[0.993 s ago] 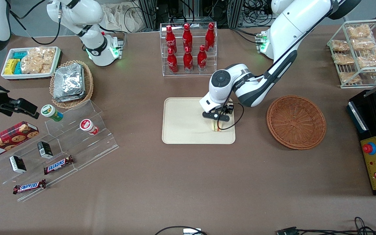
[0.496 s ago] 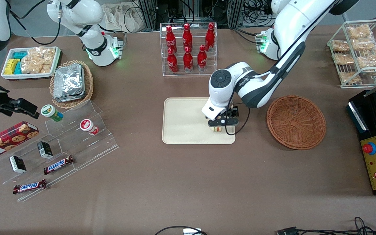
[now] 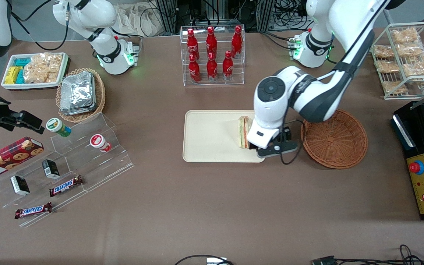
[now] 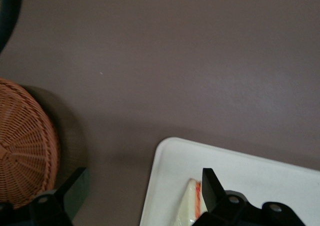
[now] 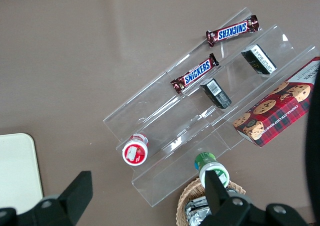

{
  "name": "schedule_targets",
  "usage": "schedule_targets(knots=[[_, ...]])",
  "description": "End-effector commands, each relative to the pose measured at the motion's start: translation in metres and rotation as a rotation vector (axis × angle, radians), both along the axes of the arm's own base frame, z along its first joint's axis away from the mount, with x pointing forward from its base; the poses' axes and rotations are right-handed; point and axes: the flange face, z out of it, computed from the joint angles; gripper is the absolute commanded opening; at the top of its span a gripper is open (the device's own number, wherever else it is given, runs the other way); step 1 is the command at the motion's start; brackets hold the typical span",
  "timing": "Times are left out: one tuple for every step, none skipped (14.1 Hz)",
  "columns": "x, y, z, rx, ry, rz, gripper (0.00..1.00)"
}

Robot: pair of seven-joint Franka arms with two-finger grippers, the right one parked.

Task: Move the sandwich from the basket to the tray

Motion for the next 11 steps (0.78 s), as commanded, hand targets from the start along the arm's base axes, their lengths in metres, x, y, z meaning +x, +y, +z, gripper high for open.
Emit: schedule_targets(knots=[[0.008,0.026,0.028,0.018,-0.040,0.061,1.00],[0.013,0.035,0.037,0.012,-0.051,0.081,1.00],[0.015,0.038,0.047,-0.005,-0.054,0.098,1.00],[0.019,0.042,0.054,-0.018,-0.050,0.118,1.00],[0.025,0.050,0.061,-0.026,-0.048,0.141,1.00],[0.029,0.056,0.065,-0.034,-0.045,0.154,1.00],[0.031,0.062,0.071,-0.044,-0.034,0.144,1.00],[0.032,0.069,0.078,-0.048,-0.017,0.122,1.00],[0.032,0.077,0.083,-0.043,0.005,0.098,1.00],[0.033,0.088,0.089,-0.039,0.015,0.083,1.00],[0.033,0.096,0.093,-0.031,0.026,0.066,1.00]])
